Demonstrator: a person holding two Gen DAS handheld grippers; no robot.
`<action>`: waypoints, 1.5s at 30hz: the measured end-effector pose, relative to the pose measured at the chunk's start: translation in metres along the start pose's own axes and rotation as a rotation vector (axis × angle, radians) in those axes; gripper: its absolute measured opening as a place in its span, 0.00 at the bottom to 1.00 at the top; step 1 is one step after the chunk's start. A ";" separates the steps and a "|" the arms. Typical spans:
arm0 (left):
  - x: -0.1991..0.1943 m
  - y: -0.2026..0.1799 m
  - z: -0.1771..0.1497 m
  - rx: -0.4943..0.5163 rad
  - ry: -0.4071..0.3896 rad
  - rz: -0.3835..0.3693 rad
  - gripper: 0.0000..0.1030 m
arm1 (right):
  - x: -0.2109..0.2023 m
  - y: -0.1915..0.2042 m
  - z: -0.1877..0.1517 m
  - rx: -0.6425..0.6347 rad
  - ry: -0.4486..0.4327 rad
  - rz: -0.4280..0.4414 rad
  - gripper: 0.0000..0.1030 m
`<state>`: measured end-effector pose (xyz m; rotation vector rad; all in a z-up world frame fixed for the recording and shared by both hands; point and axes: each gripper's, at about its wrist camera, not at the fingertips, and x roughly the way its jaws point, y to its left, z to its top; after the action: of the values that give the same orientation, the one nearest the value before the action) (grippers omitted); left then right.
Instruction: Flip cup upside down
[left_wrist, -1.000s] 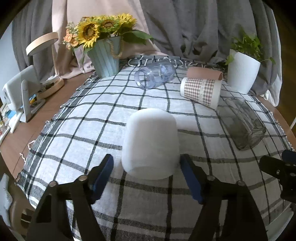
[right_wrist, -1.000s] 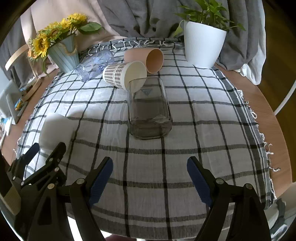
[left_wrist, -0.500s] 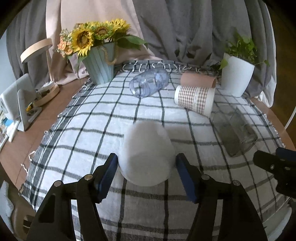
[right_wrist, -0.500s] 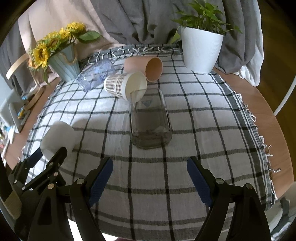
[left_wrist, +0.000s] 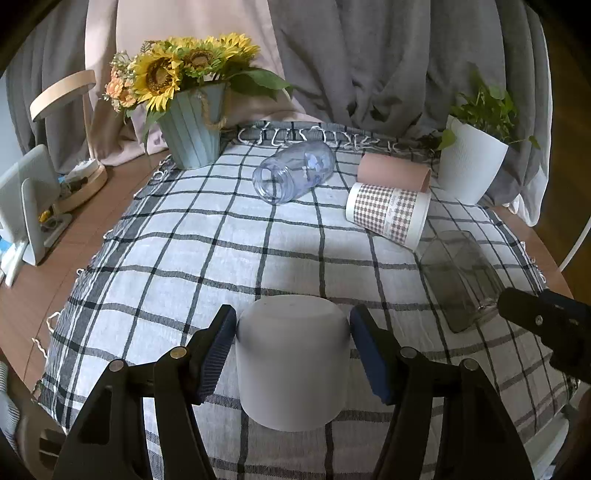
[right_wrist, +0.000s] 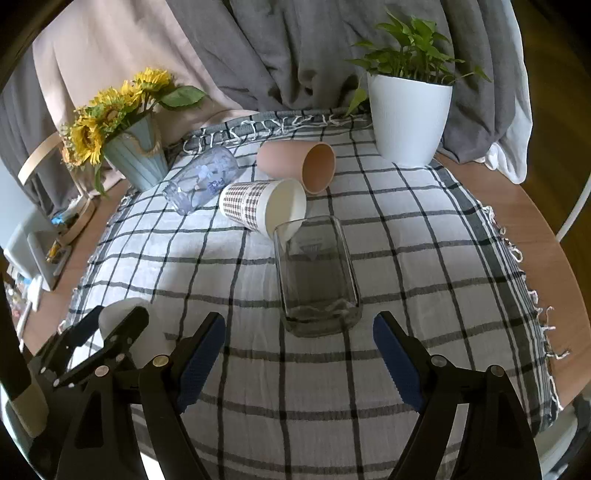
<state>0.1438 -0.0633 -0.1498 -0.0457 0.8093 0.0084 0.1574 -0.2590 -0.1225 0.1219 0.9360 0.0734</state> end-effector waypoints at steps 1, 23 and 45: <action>-0.001 0.000 0.000 -0.003 0.001 0.000 0.61 | 0.000 0.000 0.000 0.002 0.002 0.001 0.80; -0.017 -0.002 -0.027 -0.032 0.054 0.023 0.61 | 0.004 0.005 -0.002 -0.050 0.026 0.039 0.80; -0.091 0.027 -0.004 -0.052 -0.069 0.005 1.00 | -0.049 0.020 -0.012 0.015 -0.049 0.007 0.87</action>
<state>0.0772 -0.0352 -0.0875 -0.0918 0.7402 0.0353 0.1185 -0.2445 -0.0874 0.1406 0.8874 0.0694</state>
